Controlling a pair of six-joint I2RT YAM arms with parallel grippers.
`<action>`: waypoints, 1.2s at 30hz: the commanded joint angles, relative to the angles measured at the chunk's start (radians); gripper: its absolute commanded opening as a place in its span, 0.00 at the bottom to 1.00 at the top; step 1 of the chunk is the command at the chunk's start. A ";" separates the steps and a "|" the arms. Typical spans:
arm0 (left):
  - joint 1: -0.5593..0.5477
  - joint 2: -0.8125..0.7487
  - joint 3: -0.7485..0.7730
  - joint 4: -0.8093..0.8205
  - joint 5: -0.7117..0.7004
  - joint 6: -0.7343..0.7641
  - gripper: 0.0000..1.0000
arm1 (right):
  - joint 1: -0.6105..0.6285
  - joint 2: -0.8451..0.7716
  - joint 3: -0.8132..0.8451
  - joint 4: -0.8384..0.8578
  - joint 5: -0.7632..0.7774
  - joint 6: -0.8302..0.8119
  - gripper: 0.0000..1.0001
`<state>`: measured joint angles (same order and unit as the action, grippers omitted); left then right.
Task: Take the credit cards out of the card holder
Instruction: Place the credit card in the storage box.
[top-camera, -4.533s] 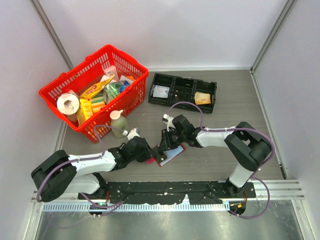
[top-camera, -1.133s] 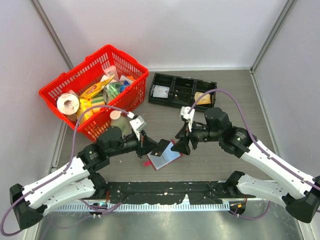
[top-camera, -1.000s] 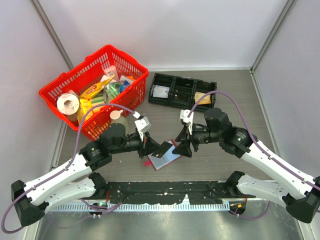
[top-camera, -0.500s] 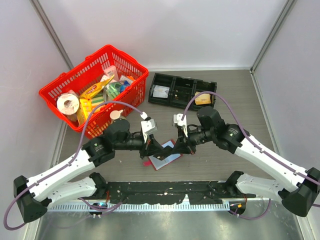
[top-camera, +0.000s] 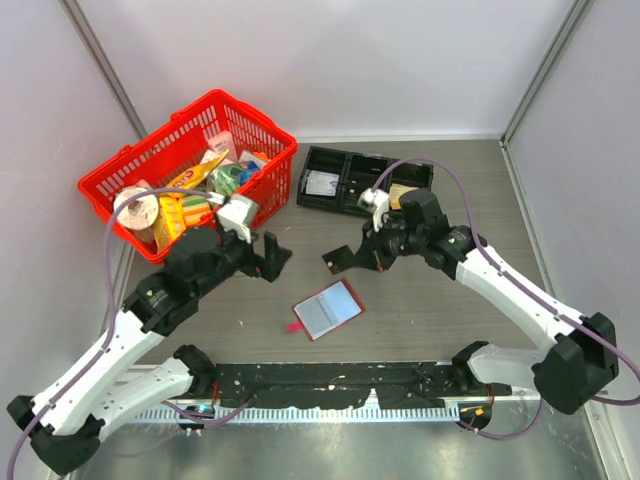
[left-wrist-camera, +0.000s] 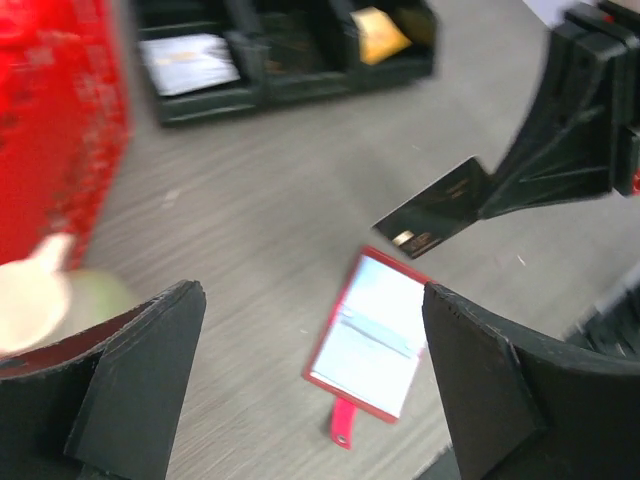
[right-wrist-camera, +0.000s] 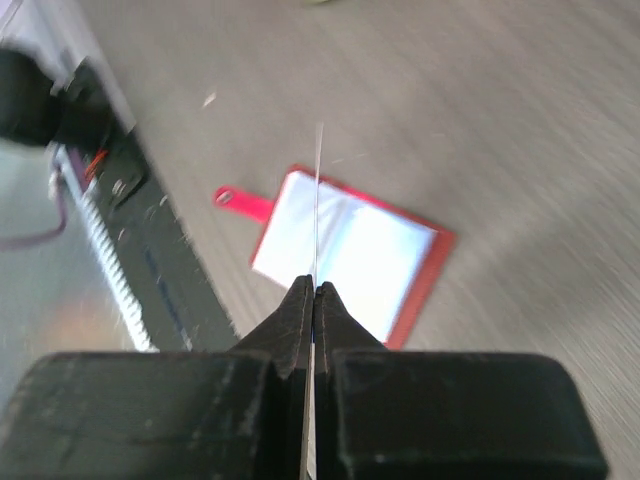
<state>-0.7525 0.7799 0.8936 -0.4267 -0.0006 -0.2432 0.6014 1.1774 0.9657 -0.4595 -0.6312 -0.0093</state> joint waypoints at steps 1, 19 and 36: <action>0.140 -0.033 0.048 -0.101 -0.197 -0.053 0.96 | -0.162 0.051 0.048 0.152 0.177 0.280 0.01; 0.262 -0.220 -0.142 0.026 -0.239 -0.062 1.00 | -0.347 0.758 0.588 0.302 0.544 0.594 0.01; 0.262 -0.200 -0.140 0.031 -0.135 -0.050 1.00 | -0.321 0.918 0.722 0.184 0.491 0.608 0.28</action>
<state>-0.4953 0.5682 0.7540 -0.4473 -0.1856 -0.3058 0.2817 2.1345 1.6386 -0.2256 -0.1856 0.6262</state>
